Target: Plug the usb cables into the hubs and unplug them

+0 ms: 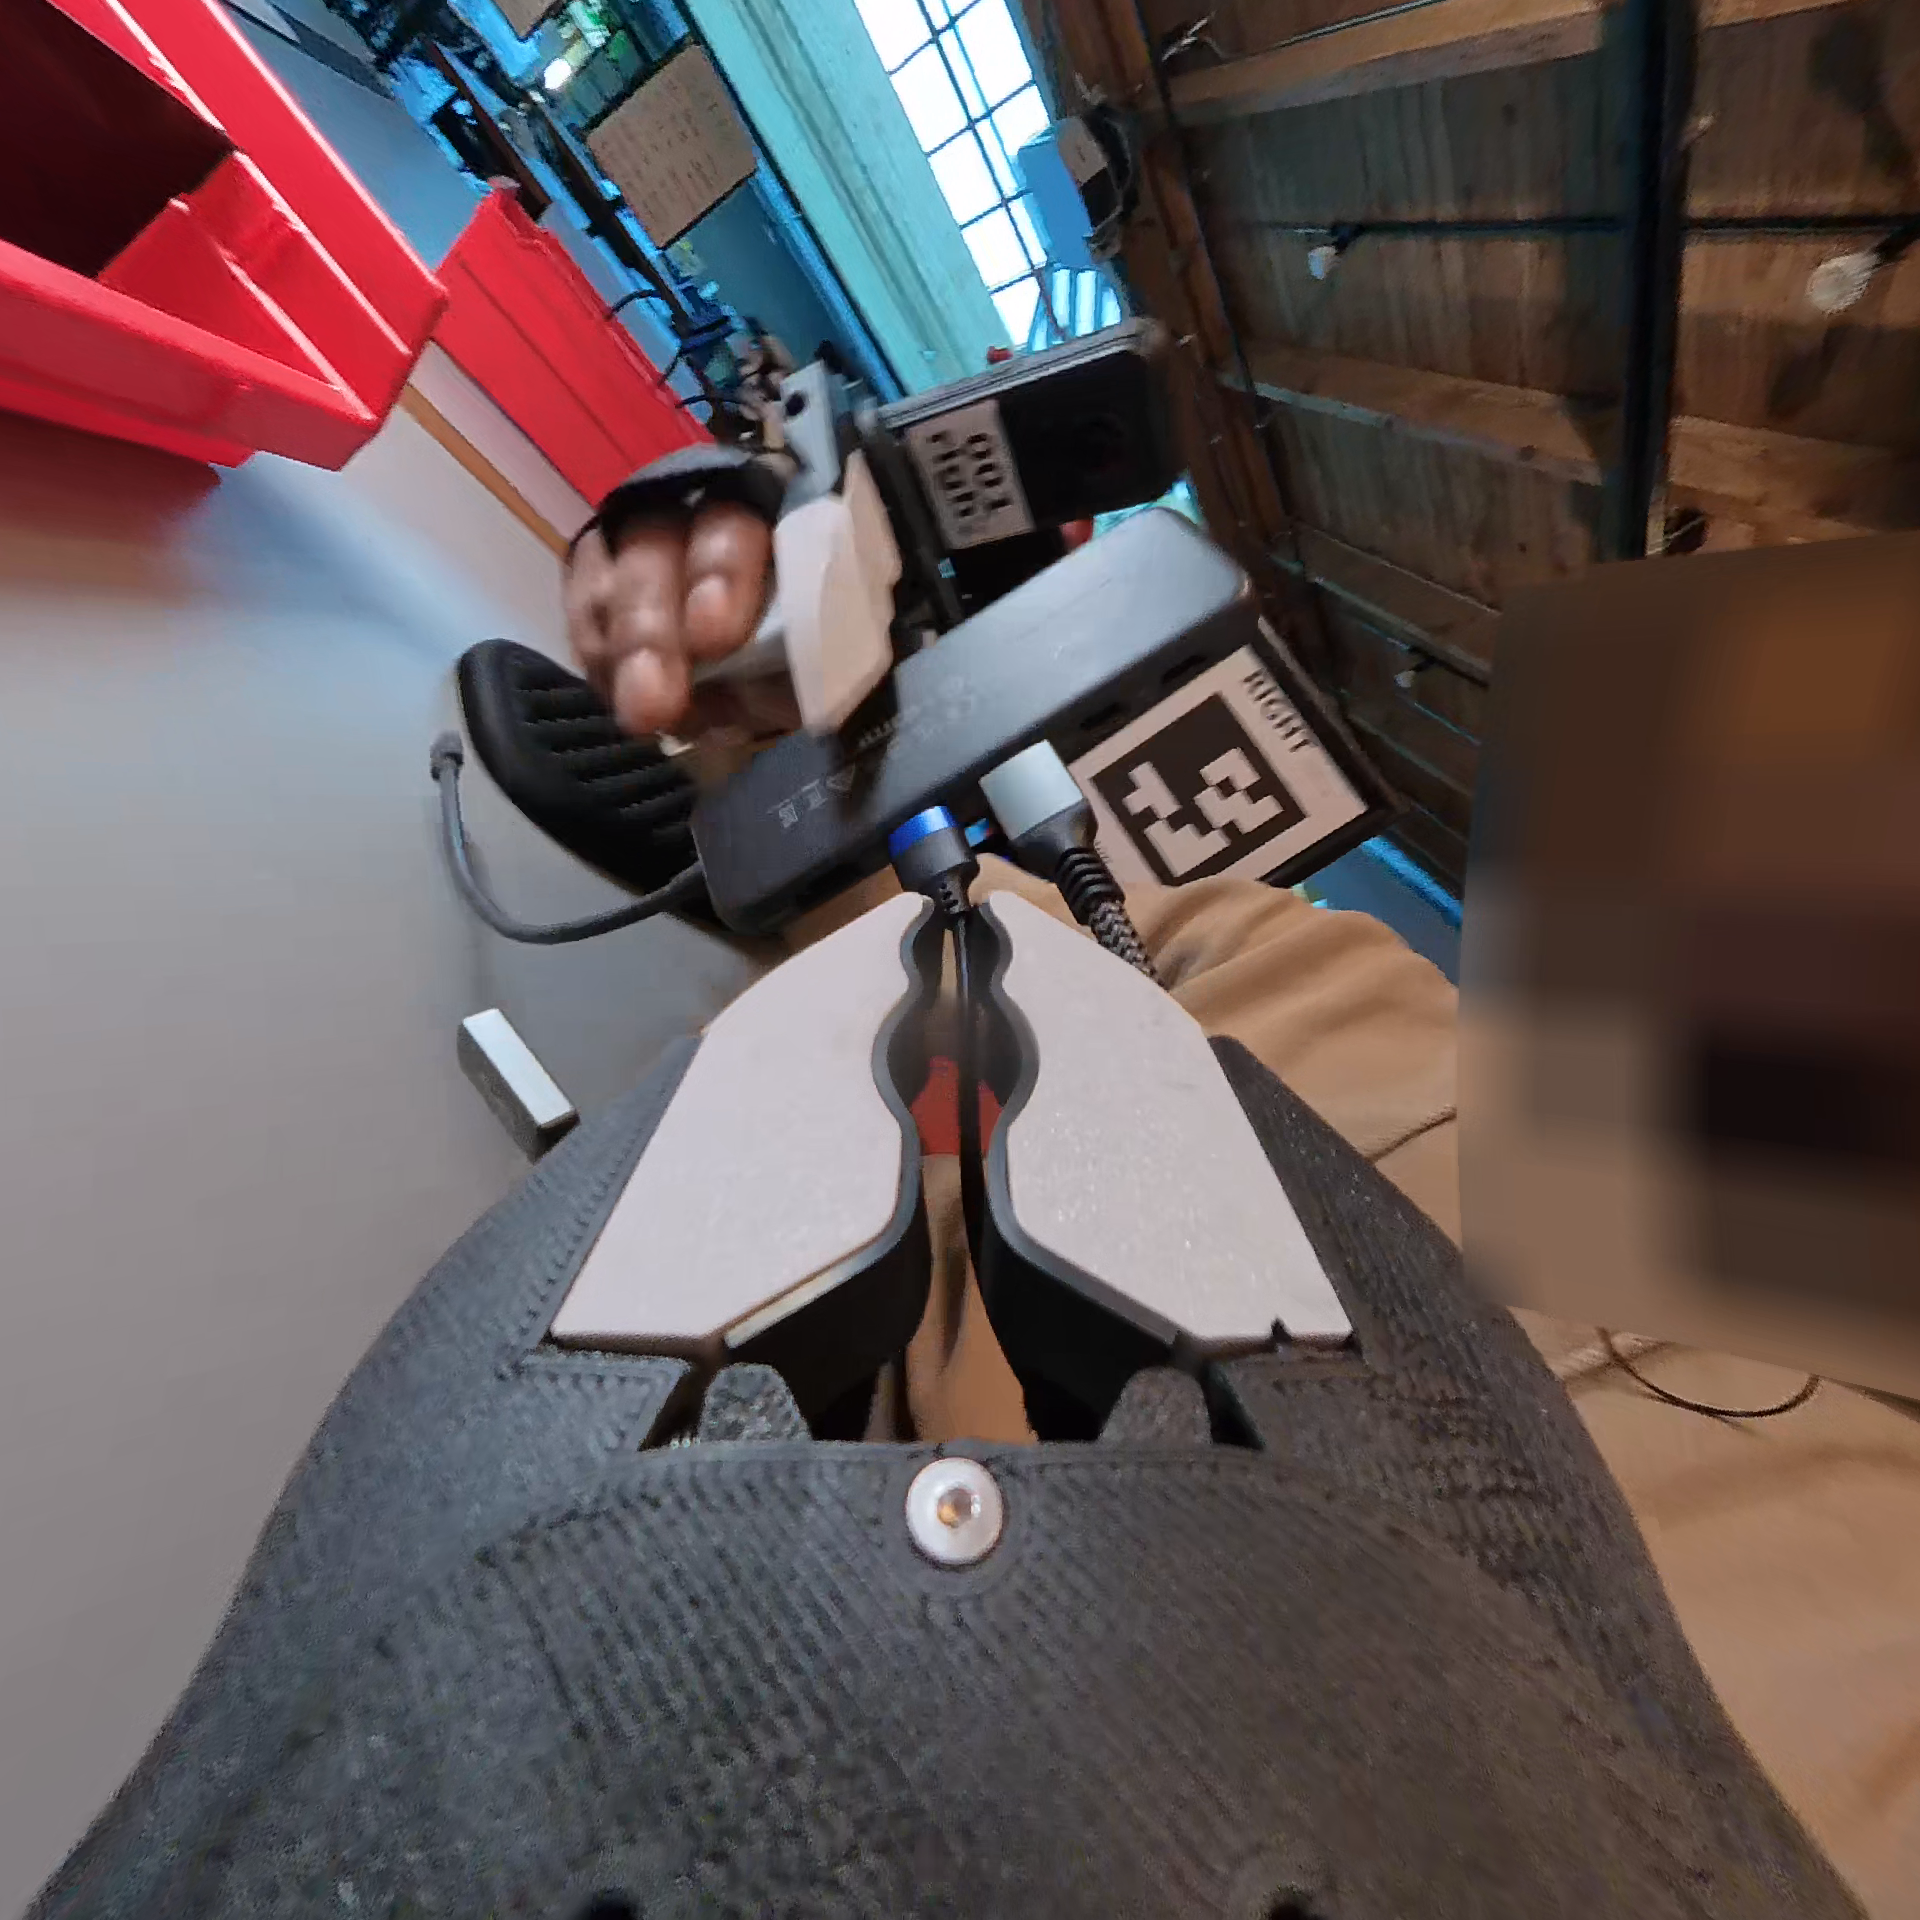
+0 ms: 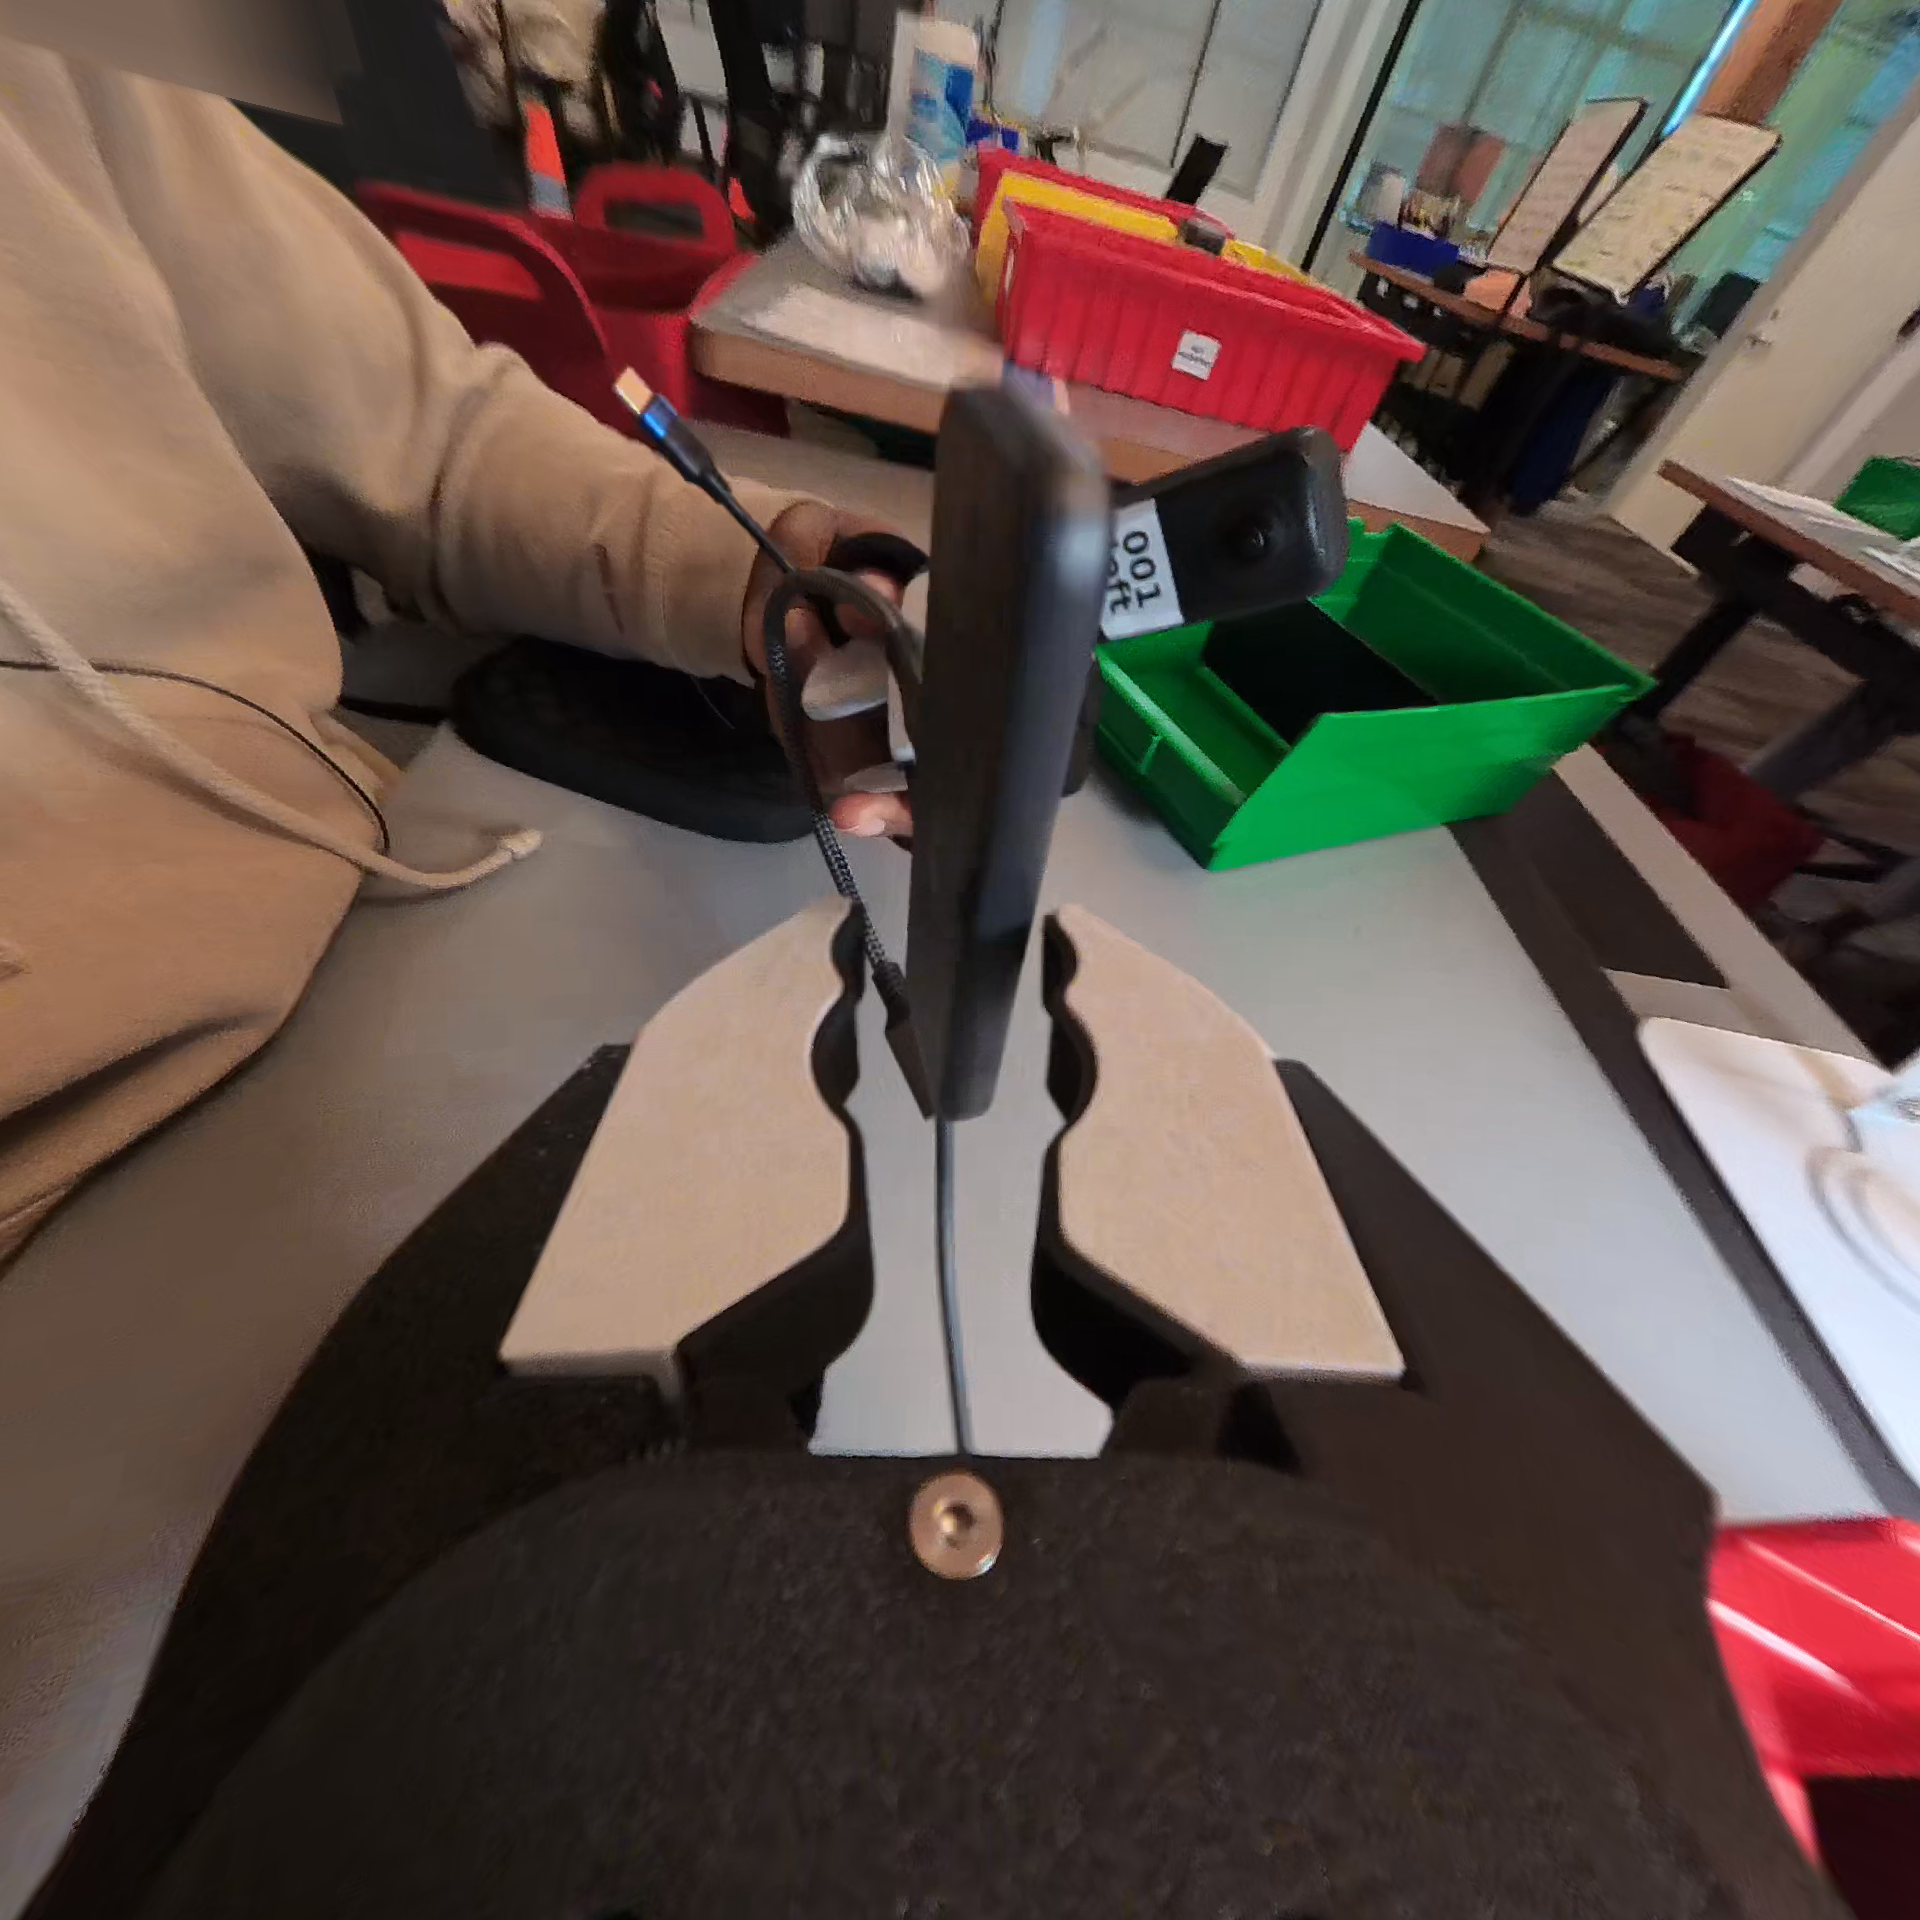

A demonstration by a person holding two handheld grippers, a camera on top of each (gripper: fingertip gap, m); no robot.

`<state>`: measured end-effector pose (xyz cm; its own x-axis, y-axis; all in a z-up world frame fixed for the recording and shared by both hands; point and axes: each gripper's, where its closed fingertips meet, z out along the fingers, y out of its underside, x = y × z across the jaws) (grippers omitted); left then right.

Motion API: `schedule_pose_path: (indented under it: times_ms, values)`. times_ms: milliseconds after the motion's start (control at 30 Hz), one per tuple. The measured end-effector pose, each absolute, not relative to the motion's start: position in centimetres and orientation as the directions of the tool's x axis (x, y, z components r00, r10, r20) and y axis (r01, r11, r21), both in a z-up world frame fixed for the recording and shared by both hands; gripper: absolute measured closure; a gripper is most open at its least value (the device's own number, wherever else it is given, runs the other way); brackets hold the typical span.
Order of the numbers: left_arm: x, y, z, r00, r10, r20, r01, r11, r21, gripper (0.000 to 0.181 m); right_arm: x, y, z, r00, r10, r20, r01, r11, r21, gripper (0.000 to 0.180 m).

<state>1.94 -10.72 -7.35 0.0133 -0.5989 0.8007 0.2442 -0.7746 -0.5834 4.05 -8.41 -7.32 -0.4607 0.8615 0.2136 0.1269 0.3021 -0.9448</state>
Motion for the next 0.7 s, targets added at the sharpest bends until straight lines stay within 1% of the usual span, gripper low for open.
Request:
schedule_pose_path:
  times_ms: [33, 133, 200, 267, 300, 333, 400, 433, 467, 533, 600, 700]
  values:
    - [1.7, -10.6, -7.7, 0.064, -0.61, 0.79, 0.228, -0.761, -0.607, 0.176, 4.4, -8.2, -6.7, -0.455, 0.858, 0.239, 0.152, 0.34, -0.928, 0.141]
    - [1.7, -10.7, -8.3, 0.137, -0.629, 0.765, 0.173, -0.746, -0.644, 0.175, 4.8, -7.7, -5.4, -0.455, 0.816, 0.356, 0.265, 0.506, -0.821, 0.127]
    - [1.9, -10.8, -8.6, 0.161, -0.632, 0.758, 0.157, -0.742, -0.652, 0.175, 4.9, -7.8, -5.4, -0.512, 0.764, 0.394, 0.351, 0.604, -0.715, 0.129]
    - [1.9, -10.8, -8.9, 0.195, -0.629, 0.752, 0.148, -0.739, -0.657, 0.175, 5.1, -8.2, -5.0, -0.566, 0.706, 0.426, 0.386, 0.683, -0.619, 0.138]
    - [1.8, -10.6, -8.9, 0.217, -0.629, 0.747, 0.151, -0.734, -0.662, 0.175, 5.1, -8.6, -4.7, -0.593, 0.682, 0.429, 0.389, 0.708, -0.589, 0.148]
    - [1.7, -10.5, -8.9, 0.233, -0.63, 0.741, 0.158, -0.727, -0.668, 0.175, 5.1, -8.9, -4.5, -0.616, 0.658, 0.432, 0.392, 0.733, -0.557, 0.165]
    - [1.4, -10.2, -8.4, 0.254, -0.652, 0.715, 0.189, -0.691, -0.698, 0.175, 5.1, -9.0, -4.1, -0.646, 0.621, 0.444, 0.417, 0.774, -0.476, 0.168]
    - [1.1, -10.1, -7.8, 0.264, -0.675, 0.689, 0.216, -0.655, -0.724, 0.175, 5.2, -9.1, -3.5, -0.657, 0.605, 0.45, 0.414, 0.788, -0.455, 0.168]
    - [0.4, -9.7, -7.1, 0.293, -0.694, 0.658, 0.25, -0.608, -0.753, 0.176, 5.5, -9.3, -2.7, -0.669, 0.605, 0.432, 0.417, 0.787, -0.455, 0.168]
    - [-2.4, -8.4, -6.0, 0.425, -0.698, 0.576, 0.319, -0.48, -0.817, 0.166, 6.2, -8.7, -0.5, -0.665, 0.627, 0.406, 0.444, 0.769, -0.459, 0.168]
    - [-5.6, -7.5, -5.2, 0.561, -0.667, 0.489, 0.354, -0.341, -0.871, 0.165, 6.8, -7.5, 2.3, -0.633, 0.655, 0.413, 0.462, 0.748, -0.477, 0.168]
    - [-9.8, -6.9, -6.0, 0.781, -0.55, 0.297, 0.23, -0.188, -0.955, 0.159, 7.8, -5.3, 7.2, -0.554, 0.703, 0.447, 0.484, 0.708, -0.514, 0.168]
